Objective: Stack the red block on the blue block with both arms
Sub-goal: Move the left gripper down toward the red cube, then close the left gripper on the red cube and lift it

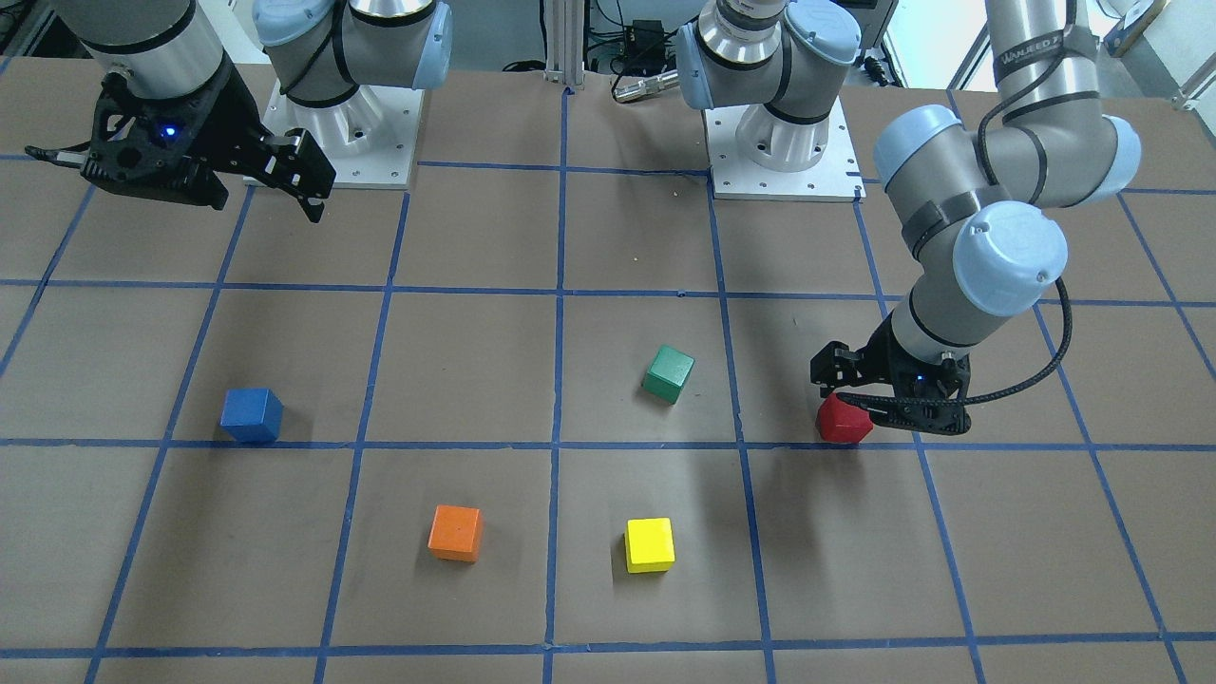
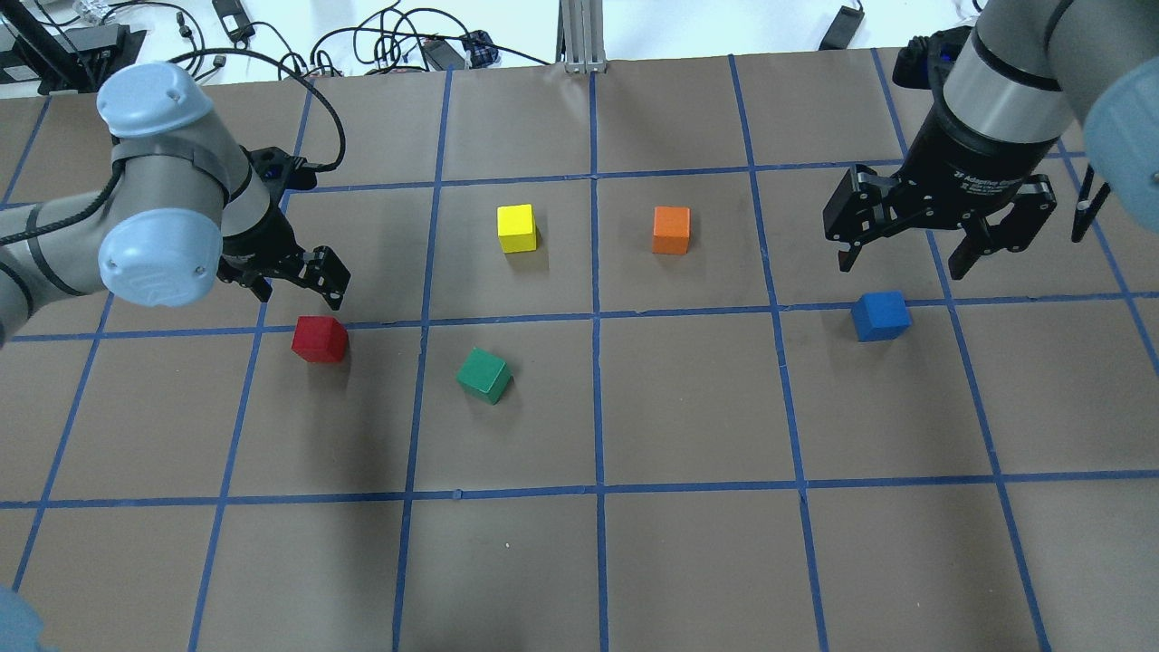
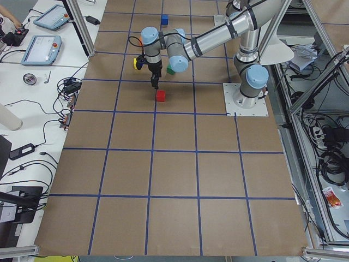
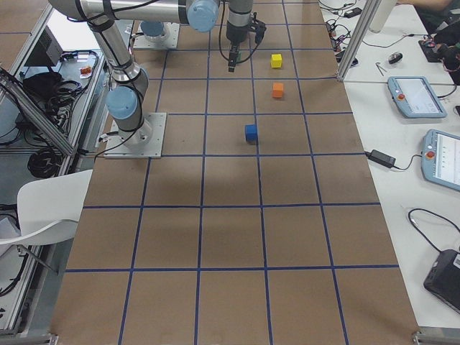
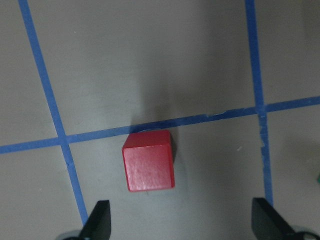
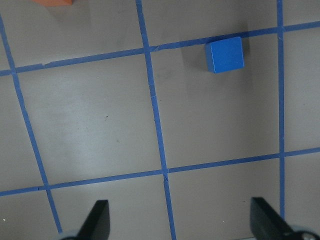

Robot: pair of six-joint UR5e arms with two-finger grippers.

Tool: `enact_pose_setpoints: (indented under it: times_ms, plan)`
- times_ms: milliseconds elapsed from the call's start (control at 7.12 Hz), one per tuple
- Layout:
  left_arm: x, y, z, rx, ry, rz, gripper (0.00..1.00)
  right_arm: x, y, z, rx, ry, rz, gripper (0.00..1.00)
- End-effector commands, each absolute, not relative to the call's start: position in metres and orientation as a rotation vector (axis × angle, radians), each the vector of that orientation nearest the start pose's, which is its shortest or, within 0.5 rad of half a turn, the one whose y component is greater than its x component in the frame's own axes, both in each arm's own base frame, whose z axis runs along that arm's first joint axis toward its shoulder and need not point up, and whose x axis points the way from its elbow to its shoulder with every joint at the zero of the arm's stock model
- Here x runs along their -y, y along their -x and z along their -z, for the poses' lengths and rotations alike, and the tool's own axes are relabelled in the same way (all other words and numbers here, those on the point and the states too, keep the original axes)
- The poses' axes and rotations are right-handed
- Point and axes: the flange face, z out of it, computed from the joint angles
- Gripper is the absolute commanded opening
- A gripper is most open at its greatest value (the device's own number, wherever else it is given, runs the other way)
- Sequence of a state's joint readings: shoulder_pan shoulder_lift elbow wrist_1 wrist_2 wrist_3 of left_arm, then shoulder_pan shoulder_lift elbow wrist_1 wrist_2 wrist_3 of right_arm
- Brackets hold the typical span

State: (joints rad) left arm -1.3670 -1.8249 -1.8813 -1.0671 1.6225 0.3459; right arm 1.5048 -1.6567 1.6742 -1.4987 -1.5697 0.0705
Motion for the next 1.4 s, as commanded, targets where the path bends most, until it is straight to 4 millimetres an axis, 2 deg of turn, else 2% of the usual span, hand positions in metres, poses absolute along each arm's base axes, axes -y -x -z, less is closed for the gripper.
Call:
enact_pose_setpoints:
  times_ms: [0,281,421,562,702,843,983,1124,1264]
  plan:
    - [0.545,0.009,-0.215,-3.094,-0.223,-0.104,1.0,0.454,-0.103,-0.471,-3.133,-0.214,-0.142,1.0]
    - [0.547,0.009,-0.191,-3.103,-0.226,-0.166,1.0,0.453,-0.103,-0.47,-3.133,-0.214,-0.147,1.0]
    - [0.55,0.008,-0.187,-3.101,-0.228,-0.163,1.0,0.453,-0.103,-0.47,-3.133,-0.214,-0.147,1.0]
    - [0.552,0.008,-0.186,-3.1,-0.235,-0.156,0.69,0.453,-0.104,-0.469,-3.131,-0.214,-0.149,1.0]
    - [0.554,0.007,-0.188,-3.096,-0.249,-0.147,0.31,0.453,-0.103,-0.469,-3.132,-0.214,-0.149,1.0]
    - [0.556,0.007,-0.195,-3.093,-0.257,-0.129,0.06,0.453,-0.103,-0.467,-3.132,-0.214,-0.157,1.0]
    - [0.564,0.009,-0.214,-3.07,-0.269,-0.094,0.01,0.453,-0.103,-0.467,-3.132,-0.207,-0.157,1.0]
    - [0.579,0.022,-0.238,-3.083,-0.286,-0.146,0.01,0.453,-0.103,-0.467,-3.132,-0.207,-0.157,1.0]
    - [0.596,0.06,-0.269,-3.108,-0.304,-0.171,0.01,0.454,-0.103,-0.468,-3.133,-0.207,-0.152,1.0]
